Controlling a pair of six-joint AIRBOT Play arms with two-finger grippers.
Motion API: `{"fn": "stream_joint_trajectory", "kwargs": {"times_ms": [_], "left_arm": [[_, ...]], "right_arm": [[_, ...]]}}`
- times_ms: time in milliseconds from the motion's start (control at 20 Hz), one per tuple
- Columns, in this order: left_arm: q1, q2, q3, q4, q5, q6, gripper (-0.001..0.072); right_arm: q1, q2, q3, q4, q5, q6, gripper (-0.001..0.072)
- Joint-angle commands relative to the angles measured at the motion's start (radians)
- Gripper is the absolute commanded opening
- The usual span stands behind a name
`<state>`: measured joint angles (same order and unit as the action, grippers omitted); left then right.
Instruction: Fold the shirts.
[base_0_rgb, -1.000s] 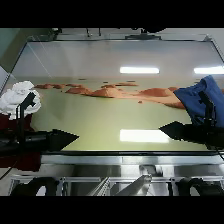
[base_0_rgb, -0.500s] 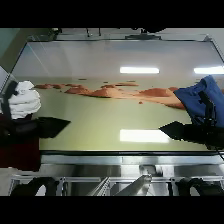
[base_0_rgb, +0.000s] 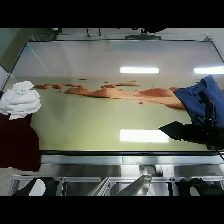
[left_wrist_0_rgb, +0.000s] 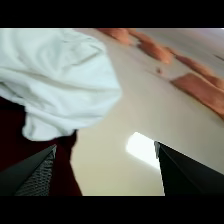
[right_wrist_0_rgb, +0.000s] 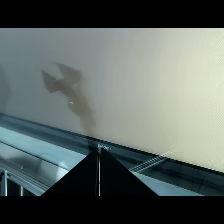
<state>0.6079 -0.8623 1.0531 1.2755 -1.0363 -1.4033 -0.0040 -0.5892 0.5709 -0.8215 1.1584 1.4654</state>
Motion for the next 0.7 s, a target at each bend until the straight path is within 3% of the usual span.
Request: {"fn": "stream_joint_trajectory", "kwargs": {"times_ms": [0,250,500,550,650], "left_arm": [[0.151,-0.253,0.056,0.034,0.140,-0.003,0.0720],[0.126,-0.581,0.059,0.032,0.332,-0.003,0.0717],[0.021,-0.763,0.063,0.034,0.468,0.004,0.0687],[-0.003,-0.781,0.079,0.034,0.470,0.005,0.0567],[-0.037,-0.795,0.142,0.035,0.392,0.006,0.0102]], "right_arm": [[0.001,0.001,0.000,0.000,0.000,0.000,0.0017],[0.001,0.000,0.000,0.000,-0.012,0.000,0.0016],[0.000,0.000,0.000,0.000,-0.029,0.000,0.0016],[0.000,0.000,0.000,0.000,-0.029,0.000,0.0017],[0.000,0.000,0.000,0.000,-0.029,0.000,0.0017]]}}
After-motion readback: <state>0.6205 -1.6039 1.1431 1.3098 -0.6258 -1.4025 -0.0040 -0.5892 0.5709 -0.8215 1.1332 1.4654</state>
